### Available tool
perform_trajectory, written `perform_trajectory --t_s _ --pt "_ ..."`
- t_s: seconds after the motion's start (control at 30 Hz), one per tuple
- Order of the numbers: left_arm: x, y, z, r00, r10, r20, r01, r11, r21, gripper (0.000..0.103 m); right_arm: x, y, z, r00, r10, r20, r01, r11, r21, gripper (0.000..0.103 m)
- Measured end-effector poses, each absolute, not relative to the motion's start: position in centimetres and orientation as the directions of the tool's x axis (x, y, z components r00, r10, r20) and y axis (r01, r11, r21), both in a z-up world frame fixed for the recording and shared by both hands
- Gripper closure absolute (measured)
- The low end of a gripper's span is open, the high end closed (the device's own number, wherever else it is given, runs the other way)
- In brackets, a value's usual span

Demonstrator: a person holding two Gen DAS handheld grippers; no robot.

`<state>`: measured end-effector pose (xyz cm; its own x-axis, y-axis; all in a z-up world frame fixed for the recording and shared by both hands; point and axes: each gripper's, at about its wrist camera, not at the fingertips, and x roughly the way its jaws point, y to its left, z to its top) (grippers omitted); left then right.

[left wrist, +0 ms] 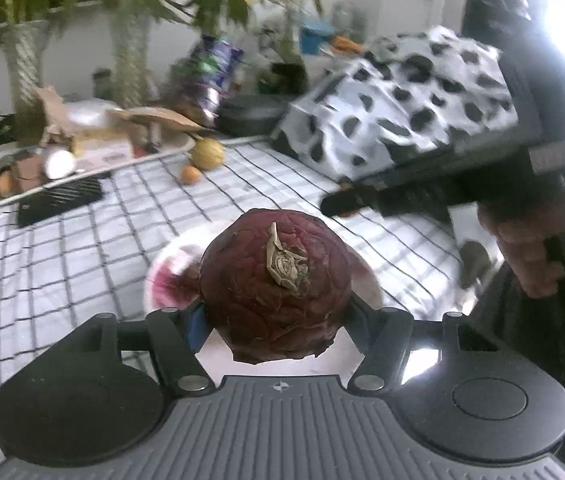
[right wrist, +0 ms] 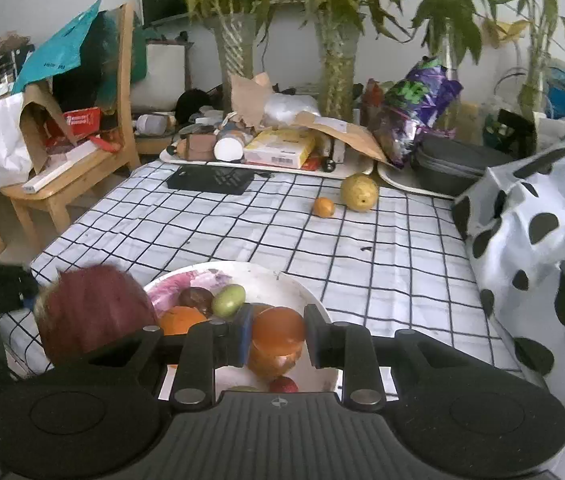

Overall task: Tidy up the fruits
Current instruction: 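Lower the dark red fruit and small orange onto the plate and open both grippers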

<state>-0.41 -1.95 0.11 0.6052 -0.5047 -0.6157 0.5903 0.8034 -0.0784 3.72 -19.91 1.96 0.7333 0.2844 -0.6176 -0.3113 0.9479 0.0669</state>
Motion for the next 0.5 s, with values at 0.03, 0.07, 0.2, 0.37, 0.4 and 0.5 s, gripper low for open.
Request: perform_trajectory --t_s 0.03,0.07,0.2,0.37,0.4,0.5 --pt "-0.4 -2.5 -0.1 0.59 -0.509 -0.626 0.602 0.795 -0.079 0.039 3.5 -20.1 2.0 0.735 0.282 -0.617 -0.306 0.949 0.07 0.075" --pt "-0.5 -2.8 -0.4 0.58 -0.511 -0.635 0.61 0.789 -0.077 0.039 3.4 -20.3 2.0 0.735 0.281 -0.617 -0.303 0.95 0.072 0.075" --pt "-0.1 -4.2 -1.5 0.539 -0.506 -0.673 0.629 0.774 -0.078 0.039 2.8 -20.8 1.7 0.732 0.276 -0.623 -0.298 0.952 0.071 0.075" --pt "0.9 -5.0 -2.9 0.512 -0.458 -0.727 0.606 0.792 -0.071 0.037 2.6 -21.3 1.4 0.724 0.269 -0.635 -0.295 0.953 0.067 0.075" --pt "1.1 -5.2 -3.2 0.508 -0.434 -0.744 0.599 0.799 -0.057 0.035 2.6 -21.3 1.4 0.723 0.267 -0.637 -0.292 0.954 0.068 0.075" --pt "1.1 -5.5 -3.5 0.511 -0.407 -0.757 0.601 0.799 -0.024 0.032 2.7 -21.4 1.3 0.72 0.27 -0.64 -0.292 0.954 0.073 0.075"
